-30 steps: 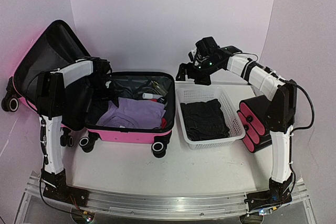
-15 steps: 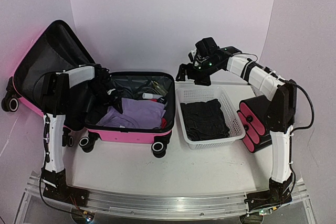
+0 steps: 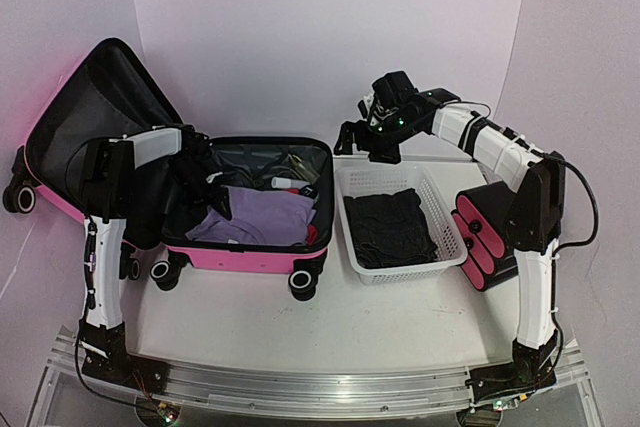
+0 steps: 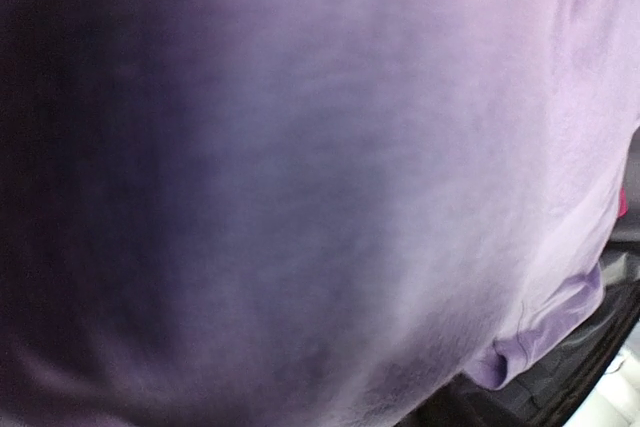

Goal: Open, take out, and arrange the luggage

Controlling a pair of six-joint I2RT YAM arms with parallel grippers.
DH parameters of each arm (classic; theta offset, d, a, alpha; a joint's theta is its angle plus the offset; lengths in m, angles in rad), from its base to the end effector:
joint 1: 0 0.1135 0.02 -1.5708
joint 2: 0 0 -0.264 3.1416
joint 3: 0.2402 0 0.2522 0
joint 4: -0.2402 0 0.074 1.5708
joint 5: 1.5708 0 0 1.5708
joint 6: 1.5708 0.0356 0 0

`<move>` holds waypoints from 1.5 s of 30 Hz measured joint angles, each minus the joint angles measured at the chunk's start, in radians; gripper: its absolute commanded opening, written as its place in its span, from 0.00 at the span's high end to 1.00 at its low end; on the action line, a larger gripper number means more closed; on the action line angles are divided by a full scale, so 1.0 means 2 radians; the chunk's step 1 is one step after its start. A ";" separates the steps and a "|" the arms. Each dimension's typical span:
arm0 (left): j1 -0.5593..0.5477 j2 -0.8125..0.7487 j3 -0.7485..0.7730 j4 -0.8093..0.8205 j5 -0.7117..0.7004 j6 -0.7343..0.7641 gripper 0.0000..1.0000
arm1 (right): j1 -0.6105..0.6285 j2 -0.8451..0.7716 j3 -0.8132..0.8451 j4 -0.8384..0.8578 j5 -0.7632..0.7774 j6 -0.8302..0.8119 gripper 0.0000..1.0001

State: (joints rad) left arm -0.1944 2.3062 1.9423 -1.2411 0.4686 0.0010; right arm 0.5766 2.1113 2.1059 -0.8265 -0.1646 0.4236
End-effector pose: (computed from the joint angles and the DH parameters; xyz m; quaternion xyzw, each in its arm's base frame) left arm 0.4323 -0.1015 0.1725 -0.0909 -0.9683 0.2294 0.0390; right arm 0.3947 0.2636 0.3179 -0.1006 0.9244 0.2398 0.2791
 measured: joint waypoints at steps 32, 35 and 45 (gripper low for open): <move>-0.097 -0.047 -0.010 0.006 -0.217 -0.196 0.74 | 0.000 0.000 -0.006 0.000 -0.015 0.011 0.02; -0.084 -0.055 -0.026 0.008 -0.217 -0.191 0.68 | 0.000 0.000 -0.006 -0.001 -0.016 0.011 0.02; -0.010 -0.054 -0.029 0.000 -0.197 -0.133 0.18 | 0.000 0.000 -0.006 -0.002 -0.017 0.011 0.02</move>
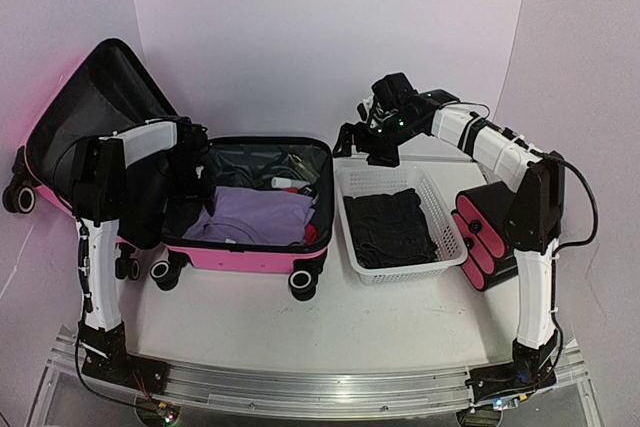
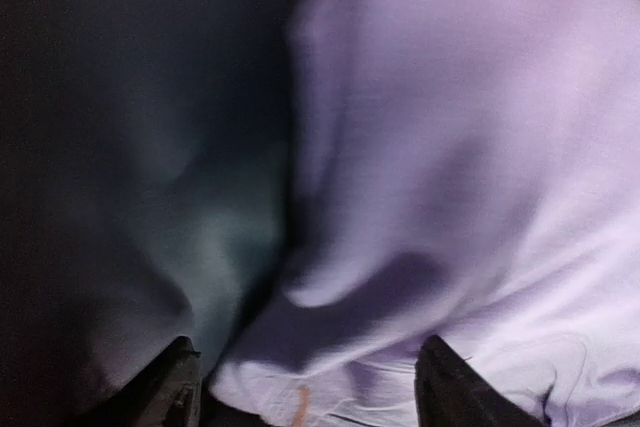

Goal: Open, take out, and arrange the luggage

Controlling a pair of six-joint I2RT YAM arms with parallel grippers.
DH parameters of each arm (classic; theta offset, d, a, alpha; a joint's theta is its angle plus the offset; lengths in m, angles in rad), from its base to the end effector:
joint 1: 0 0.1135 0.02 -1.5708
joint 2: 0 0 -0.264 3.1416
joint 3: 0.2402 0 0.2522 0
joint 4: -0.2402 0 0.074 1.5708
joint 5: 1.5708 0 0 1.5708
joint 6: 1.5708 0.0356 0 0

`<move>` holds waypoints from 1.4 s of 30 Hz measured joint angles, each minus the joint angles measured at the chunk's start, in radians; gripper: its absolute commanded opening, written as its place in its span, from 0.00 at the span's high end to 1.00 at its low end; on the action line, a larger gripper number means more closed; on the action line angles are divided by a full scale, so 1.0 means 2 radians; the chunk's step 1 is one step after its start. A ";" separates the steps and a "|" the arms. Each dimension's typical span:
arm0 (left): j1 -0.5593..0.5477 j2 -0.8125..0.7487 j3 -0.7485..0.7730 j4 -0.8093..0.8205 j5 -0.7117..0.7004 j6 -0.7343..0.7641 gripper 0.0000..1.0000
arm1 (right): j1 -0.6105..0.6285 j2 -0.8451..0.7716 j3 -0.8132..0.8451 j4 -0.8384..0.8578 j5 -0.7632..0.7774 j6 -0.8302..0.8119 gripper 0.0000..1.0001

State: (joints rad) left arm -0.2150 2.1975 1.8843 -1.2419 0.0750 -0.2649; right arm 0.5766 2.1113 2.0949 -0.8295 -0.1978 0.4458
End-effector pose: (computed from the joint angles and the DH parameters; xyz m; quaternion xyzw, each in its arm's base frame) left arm 0.4177 -0.0939 0.1995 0.0246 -0.9990 0.0383 0.0013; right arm 0.3935 0.2643 0.3143 -0.0957 0.9262 0.2531 0.2626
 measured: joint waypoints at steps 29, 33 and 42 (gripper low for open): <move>-0.266 0.066 0.176 0.023 0.029 -0.147 0.36 | -0.011 -0.097 -0.166 -0.003 -0.036 -0.040 0.02; -0.276 0.091 0.179 0.023 -0.003 -0.161 0.38 | -0.030 -0.144 -0.207 -0.002 -0.040 -0.042 0.02; -0.292 0.095 0.158 0.020 -0.088 -0.152 0.40 | -0.038 -0.172 -0.225 -0.002 -0.038 -0.044 0.02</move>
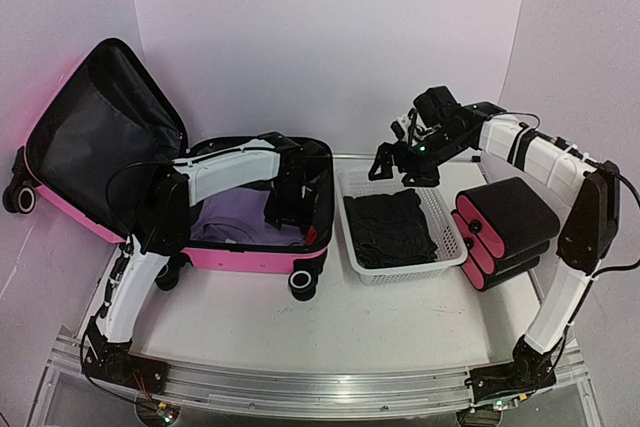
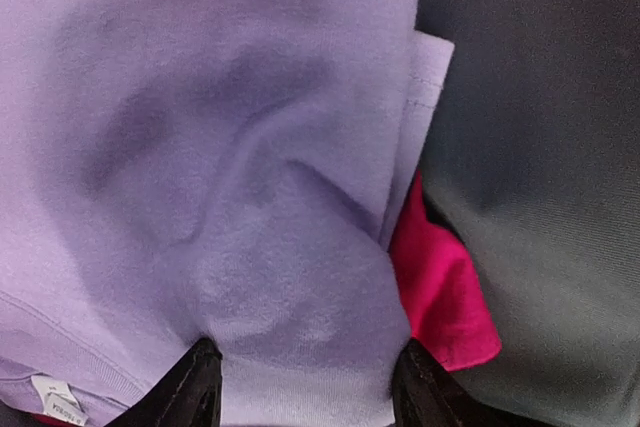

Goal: Open, take out, and arrange the luggage

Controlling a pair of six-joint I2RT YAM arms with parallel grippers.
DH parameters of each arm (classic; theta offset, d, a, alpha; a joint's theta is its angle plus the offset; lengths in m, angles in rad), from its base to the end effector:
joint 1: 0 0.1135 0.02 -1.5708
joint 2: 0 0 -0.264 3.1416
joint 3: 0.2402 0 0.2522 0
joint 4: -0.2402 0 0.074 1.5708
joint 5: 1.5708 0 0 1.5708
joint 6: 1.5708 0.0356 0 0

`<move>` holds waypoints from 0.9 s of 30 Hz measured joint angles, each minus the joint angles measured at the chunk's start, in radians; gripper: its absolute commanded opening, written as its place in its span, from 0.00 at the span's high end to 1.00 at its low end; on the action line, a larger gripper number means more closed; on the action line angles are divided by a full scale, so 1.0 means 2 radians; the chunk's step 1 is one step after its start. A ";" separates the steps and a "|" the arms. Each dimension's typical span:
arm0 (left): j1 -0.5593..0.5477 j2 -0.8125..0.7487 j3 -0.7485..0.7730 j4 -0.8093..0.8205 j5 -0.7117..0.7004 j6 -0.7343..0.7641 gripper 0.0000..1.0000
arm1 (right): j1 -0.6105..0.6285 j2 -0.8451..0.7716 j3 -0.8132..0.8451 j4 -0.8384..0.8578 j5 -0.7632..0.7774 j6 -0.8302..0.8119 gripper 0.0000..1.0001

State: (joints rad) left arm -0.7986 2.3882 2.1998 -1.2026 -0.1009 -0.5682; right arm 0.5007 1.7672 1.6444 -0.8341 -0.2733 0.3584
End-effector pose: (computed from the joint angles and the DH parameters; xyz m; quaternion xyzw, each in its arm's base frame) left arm 0.3402 -0.3442 0.1995 0.1098 0.9886 -0.0177 0.1012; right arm 0.3326 0.1929 0.3135 -0.1082 0.9391 0.2427 0.2181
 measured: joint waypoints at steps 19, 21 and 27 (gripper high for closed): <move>-0.004 0.027 0.010 -0.024 -0.066 0.022 0.53 | 0.001 0.000 0.000 0.003 0.000 0.010 0.02; -0.001 0.027 0.010 -0.027 -0.064 0.021 0.58 | 0.001 0.000 0.000 0.005 0.000 0.014 0.02; 0.017 0.023 0.010 -0.027 -0.025 0.020 0.66 | 0.001 0.000 0.000 0.010 0.000 0.024 0.02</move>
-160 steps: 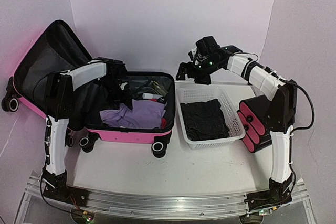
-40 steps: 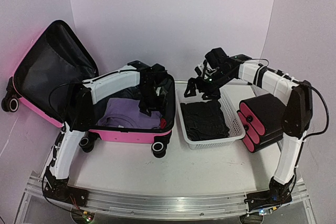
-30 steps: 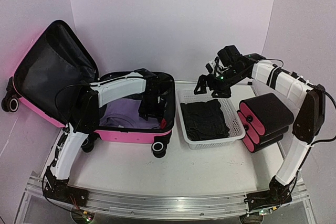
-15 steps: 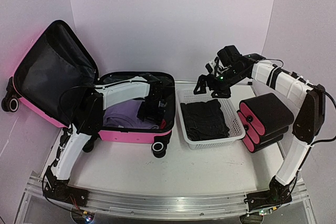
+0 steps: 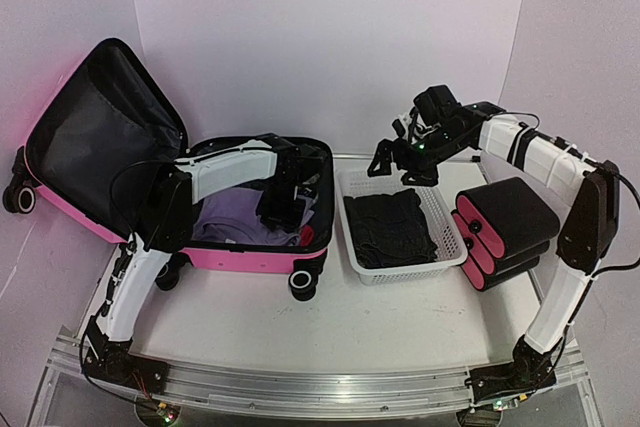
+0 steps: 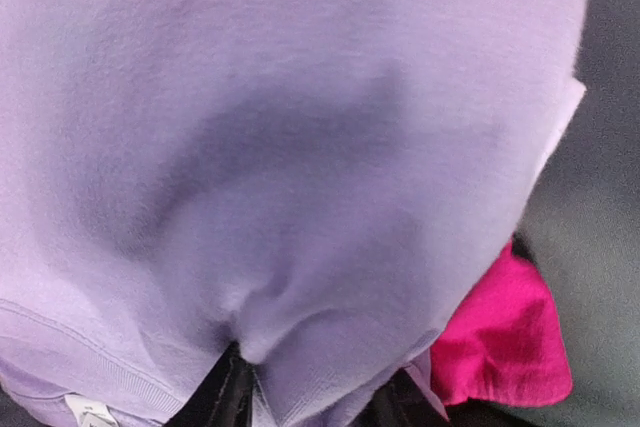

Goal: Open, take out, and arrange the luggage

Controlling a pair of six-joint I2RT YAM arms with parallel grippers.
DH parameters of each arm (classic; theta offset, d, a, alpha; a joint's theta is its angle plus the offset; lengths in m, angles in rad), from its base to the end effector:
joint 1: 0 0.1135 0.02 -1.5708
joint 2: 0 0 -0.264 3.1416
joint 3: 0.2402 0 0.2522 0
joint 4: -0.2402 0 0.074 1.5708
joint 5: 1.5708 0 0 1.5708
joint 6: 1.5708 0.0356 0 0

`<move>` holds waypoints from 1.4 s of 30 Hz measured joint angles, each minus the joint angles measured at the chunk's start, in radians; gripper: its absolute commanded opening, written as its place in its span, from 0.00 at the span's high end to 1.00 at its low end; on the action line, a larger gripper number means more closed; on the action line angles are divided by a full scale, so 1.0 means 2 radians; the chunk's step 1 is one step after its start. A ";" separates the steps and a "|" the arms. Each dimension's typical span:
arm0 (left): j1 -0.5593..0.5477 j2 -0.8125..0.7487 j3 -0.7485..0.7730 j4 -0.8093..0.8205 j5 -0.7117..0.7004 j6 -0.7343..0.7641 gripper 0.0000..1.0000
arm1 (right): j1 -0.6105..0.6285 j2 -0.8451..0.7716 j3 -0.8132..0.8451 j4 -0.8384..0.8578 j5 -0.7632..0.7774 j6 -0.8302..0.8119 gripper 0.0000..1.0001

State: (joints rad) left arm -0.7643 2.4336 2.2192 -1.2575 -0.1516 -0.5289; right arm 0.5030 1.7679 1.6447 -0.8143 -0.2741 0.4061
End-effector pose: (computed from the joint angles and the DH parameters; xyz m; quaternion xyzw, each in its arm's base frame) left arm 0.3527 -0.3307 0.1830 0.1132 0.9895 0.0307 0.0849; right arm 0.3338 0.1946 0.3146 -0.0881 0.9382 0.2521 0.2201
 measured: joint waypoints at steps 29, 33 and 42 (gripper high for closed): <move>0.009 -0.034 -0.040 0.044 0.072 0.026 0.27 | 0.035 0.061 0.067 0.021 -0.014 0.024 0.02; 0.002 -0.026 -0.031 0.040 0.042 0.029 0.24 | 0.035 0.061 0.062 0.021 -0.014 0.024 0.02; -0.005 -0.001 -0.014 0.035 -0.001 0.029 0.15 | 0.035 0.061 0.057 0.021 -0.014 0.024 0.02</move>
State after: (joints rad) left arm -0.7734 2.4317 2.1914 -1.1870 -0.1535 -0.4709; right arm 0.5720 1.8893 1.7580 -0.7731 -0.3023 0.4538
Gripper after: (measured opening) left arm 0.833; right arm 0.984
